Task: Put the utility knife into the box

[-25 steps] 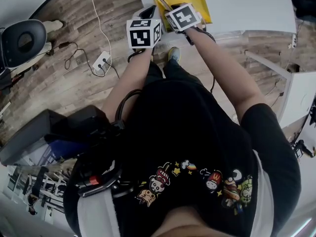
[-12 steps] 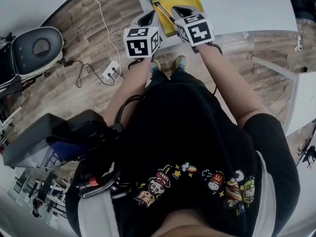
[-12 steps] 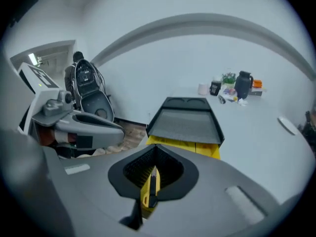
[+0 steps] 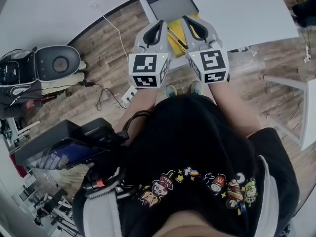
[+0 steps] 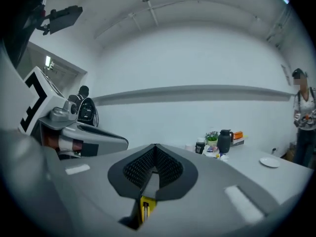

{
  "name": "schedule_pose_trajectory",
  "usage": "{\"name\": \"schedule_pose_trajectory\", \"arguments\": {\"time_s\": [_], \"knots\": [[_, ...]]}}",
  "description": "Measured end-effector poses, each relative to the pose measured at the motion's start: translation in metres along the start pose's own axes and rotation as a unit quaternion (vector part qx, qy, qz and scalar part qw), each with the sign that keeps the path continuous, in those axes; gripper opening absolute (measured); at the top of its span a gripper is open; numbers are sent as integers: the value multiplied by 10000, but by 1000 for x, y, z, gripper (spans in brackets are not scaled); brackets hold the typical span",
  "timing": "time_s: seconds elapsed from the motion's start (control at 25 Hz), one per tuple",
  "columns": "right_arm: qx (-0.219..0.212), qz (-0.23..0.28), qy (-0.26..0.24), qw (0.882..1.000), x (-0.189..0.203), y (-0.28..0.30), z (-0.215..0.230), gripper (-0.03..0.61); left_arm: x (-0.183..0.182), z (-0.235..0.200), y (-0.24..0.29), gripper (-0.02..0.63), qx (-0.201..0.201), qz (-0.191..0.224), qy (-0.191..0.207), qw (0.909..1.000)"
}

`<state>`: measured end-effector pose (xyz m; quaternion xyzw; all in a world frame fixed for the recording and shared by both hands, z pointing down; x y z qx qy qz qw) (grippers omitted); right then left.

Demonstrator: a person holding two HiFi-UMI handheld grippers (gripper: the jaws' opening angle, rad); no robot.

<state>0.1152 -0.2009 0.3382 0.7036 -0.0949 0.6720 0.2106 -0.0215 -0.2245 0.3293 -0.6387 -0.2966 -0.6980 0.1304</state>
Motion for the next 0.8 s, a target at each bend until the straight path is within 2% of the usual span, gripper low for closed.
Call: {"name": "schedule_pose_trajectory", "arguments": {"time_s": [0.12, 0.4, 0.8], "knots": [[84, 152, -6, 9998, -9, 0, 2, 23, -7, 2, -1, 0, 29, 174, 102, 9998], [135, 47, 41, 9999, -4, -3, 1, 23, 4, -1, 0, 0, 32, 82, -63, 9999], [84, -132, 45, 9999, 8, -7, 3, 23, 9, 3, 4, 0, 76, 81, -98, 9999]]}}
Point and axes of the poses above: the fingertips, and each gripper's own axes: y forward along the fingers, z to its right, x out of its underside, the point moved 8 cm from there along -y, backward along the fingers, and after that the axes turned 5 degrees about -x, right-handed, at the moved point
